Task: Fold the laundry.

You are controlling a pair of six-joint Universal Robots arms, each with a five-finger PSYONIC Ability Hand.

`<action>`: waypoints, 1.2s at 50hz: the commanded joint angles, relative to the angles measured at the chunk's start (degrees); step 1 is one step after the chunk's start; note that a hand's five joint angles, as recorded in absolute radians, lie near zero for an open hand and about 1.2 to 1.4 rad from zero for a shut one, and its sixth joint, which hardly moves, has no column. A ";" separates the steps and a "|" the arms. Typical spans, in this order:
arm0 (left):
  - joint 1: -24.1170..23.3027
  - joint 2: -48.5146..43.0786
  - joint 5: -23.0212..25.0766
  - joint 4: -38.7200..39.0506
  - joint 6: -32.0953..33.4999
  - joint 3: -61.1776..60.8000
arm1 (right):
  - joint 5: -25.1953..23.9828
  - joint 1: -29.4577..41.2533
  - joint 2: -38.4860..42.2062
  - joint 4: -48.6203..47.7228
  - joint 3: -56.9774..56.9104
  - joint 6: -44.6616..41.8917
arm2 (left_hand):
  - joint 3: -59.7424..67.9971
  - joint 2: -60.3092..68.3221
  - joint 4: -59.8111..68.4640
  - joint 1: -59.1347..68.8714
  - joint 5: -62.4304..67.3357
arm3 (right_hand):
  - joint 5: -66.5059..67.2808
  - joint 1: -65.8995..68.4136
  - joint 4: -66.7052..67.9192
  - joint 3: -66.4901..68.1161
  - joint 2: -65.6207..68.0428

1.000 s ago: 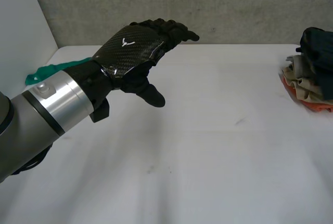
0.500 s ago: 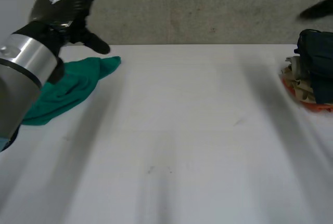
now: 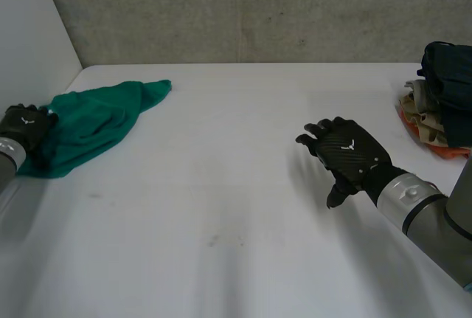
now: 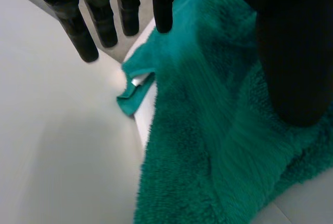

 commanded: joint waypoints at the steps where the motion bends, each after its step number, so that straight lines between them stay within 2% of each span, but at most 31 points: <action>1: -0.21 -1.78 1.70 0.21 -1.41 2.64 | -0.22 -0.07 -0.24 -0.32 0.77 0.56 | 58.25 58.31 58.44 57.54 58.04 | -3.36 -1.68 -3.58 -2.14 -2.76; 2: -0.39 -1.61 1.61 0.21 -1.85 2.73 | -0.22 -0.07 -0.15 -0.32 0.77 0.56 | 66.37 66.42 66.55 65.65 66.15 | -3.36 -1.68 -3.58 -2.14 -2.76; 7: -4.24 1.55 -1.20 1.43 -5.71 1.50 | -0.13 -0.24 -0.24 -0.41 0.42 0.48 | 66.45 66.50 66.63 65.73 66.23 | -3.36 -1.68 -3.58 -2.14 -2.76; 12: -11.44 13.04 -1.65 4.94 -14.22 -3.32 | 0.04 -0.68 -0.24 -0.68 0.33 0.56 | 66.45 66.50 66.63 65.73 66.23 | -3.36 -1.68 -3.58 -2.14 -2.76; 15: -14.44 16.93 -1.82 6.36 -18.10 -4.56 | 0.04 -1.65 -0.24 -0.76 0.33 0.56 | 66.45 66.50 66.63 65.73 66.23 | -3.36 -1.68 -3.58 -2.14 -2.76; 19: -21.38 21.24 -2.08 6.36 -25.04 -5.09 | 0.13 -2.44 -0.32 -0.76 0.24 0.65 | 66.45 66.50 66.63 65.73 66.23 | -3.36 -1.68 -3.58 -2.14 -2.76; 20: -24.70 22.12 -2.17 6.18 -27.66 -5.18 | 0.22 -2.70 -0.32 -0.76 0.24 0.65 | 66.45 66.50 66.63 65.73 66.23 | -3.36 -1.68 -3.58 -2.14 -2.76; 23: -30.25 22.48 -2.09 5.57 -31.46 -5.18 | 1.18 -3.84 -0.59 -0.85 -0.11 0.83 | 66.45 66.50 66.63 65.73 66.23 | -3.36 -1.68 -3.58 -2.14 -2.76; 24: -34.19 22.48 -1.82 5.22 -33.73 -5.09 | 1.71 -4.11 -0.67 -0.94 -0.28 0.91 | 66.45 66.50 66.63 65.73 66.23 | -3.36 -1.68 -3.58 -2.14 -2.76; 25: -36.14 22.48 -1.82 5.22 -34.80 -5.01 | 2.32 -4.37 -0.76 -0.94 -0.46 1.00 | 66.45 66.50 66.63 65.73 66.23 | -3.36 -1.68 -3.58 -2.14 -2.76; 28: -43.42 21.43 -2.26 5.65 -38.05 -4.31 | 5.92 -5.34 -0.85 -0.85 -1.42 2.14 | 66.45 66.50 66.63 65.73 66.23 | -3.36 -1.68 -3.58 -2.14 -2.76; 30: -46.43 19.67 -2.26 5.74 -38.94 -3.60 | 7.77 -5.69 -0.85 -0.76 -1.95 3.11 | 66.45 66.50 66.63 65.73 66.23 | -3.36 -1.68 -3.58 -2.14 -2.76; 31: -49.31 16.36 -2.43 6.00 -39.29 -2.03 | 9.60 -6.04 -0.85 -0.68 -2.48 4.24 | 66.45 66.50 66.63 65.73 66.23 | -3.36 -1.68 -3.58 -2.14 -2.76; 33: -52.14 12.56 -3.40 5.92 -39.55 0.87 | 10.67 -6.48 -0.85 -0.59 -2.74 5.22 | 66.45 66.50 66.63 65.73 66.23 | -3.36 -1.68 -3.58 -2.14 -2.76; 35: -57.14 7.12 -6.29 4.96 -39.65 6.31 | 11.99 -7.18 -0.85 -0.50 -3.01 6.80 | 66.45 66.50 66.63 65.73 66.23 | -3.36 -1.68 -3.58 -2.14 -2.76; 39: -58.92 5.78 -7.27 5.13 -40.95 7.74 | 12.17 -7.36 -0.68 -0.50 -3.10 7.16 | 66.45 66.50 66.63 65.73 66.23 | -3.36 -1.68 -3.58 -2.14 -2.76; 40: -59.10 5.69 -7.10 5.30 -41.48 7.83 | 12.26 -7.36 -0.59 -0.50 -3.10 7.16 | 54.98 55.04 55.16 54.26 54.76 | -3.36 -1.68 -3.58 -2.14 -2.76; 43: -59.71 5.86 -7.01 5.83 -43.07 7.48 | 12.26 -7.36 -0.59 -0.41 -3.18 7.24 | -3.55 -3.50 -3.37 -4.27 -3.77 | -3.36 -1.68 -3.58 -2.14 -2.76; 50: -59.01 9.29 -7.80 5.74 -42.46 4.67 | 11.82 -7.10 -0.76 -0.24 -3.27 6.98 | -3.50 -3.45 -3.32 -4.22 -3.72 | -3.36 -1.68 -3.58 -2.14 -2.76; 54: -54.02 15.35 -7.97 5.57 -38.78 -1.39 | 11.56 -7.10 -0.85 -0.06 -3.36 6.63 | -3.00 -2.95 -2.82 -3.72 -3.22 | -3.36 -1.68 -3.58 -2.14 -2.76; 55: -51.04 18.06 -7.97 5.48 -36.24 -4.45 | 11.21 -7.10 -0.85 0.11 -3.36 6.45 | -2.50 -2.44 -2.32 -3.22 -2.72 | -3.36 -1.68 -3.58 -2.14 -2.76; 60: -45.66 24.40 -7.97 4.78 -27.71 -13.16 | 7.87 -6.22 -2.69 5.02 -4.68 3.12 | -0.31 -0.26 -0.13 -1.03 -0.53 | -3.36 -1.68 -3.58 -2.14 -2.76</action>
